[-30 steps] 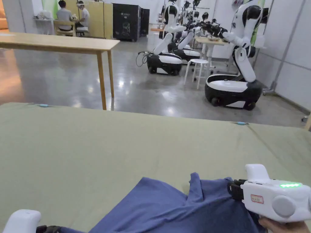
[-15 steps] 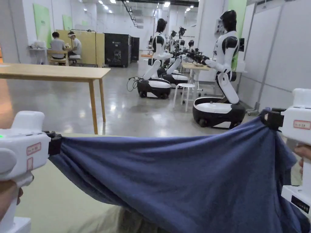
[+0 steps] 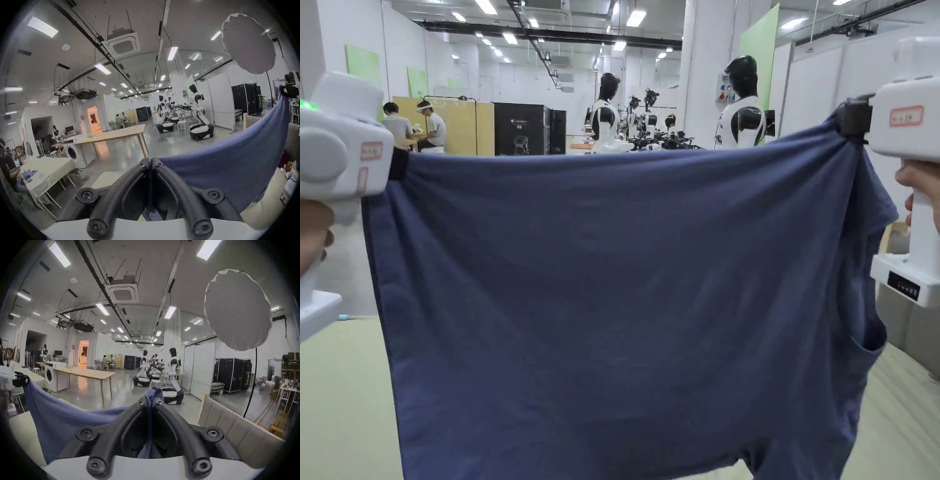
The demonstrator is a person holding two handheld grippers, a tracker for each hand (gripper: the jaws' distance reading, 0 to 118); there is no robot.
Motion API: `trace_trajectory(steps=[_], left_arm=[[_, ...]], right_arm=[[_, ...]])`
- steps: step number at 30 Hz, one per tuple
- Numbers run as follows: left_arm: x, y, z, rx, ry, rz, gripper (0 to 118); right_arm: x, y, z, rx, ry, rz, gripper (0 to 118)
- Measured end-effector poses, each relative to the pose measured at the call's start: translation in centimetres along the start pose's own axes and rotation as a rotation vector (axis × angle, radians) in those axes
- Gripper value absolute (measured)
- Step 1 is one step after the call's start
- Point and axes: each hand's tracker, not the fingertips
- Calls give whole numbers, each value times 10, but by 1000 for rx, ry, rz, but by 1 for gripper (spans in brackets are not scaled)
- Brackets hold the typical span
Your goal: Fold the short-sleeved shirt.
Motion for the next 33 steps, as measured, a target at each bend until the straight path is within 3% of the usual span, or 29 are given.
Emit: trace_trajectory(steps=[8,11,18,23,27,33], left_arm=[[-16,7,-30,22,34,-16,0],[-14,-17,-45,-9,26,-24,0],[4,-101,-66,-102,-8,23,0],[22,-121,-9,-123,-49,7,0],[26,-143,60,-147,-95,-8,0],[38,-219,160,-262,-167,26,0]], right_arm=[[-1,5,-31,23,9,-83,6],[-5,-22,-39,0,10,-72,6],[-8,-101,-29,-53,17,-126,6],[-2,-123,22,-73,29,-110,6],[2,-151,89,-102,42,-39,6],[0,-229,197,-222,103,-25,6]])
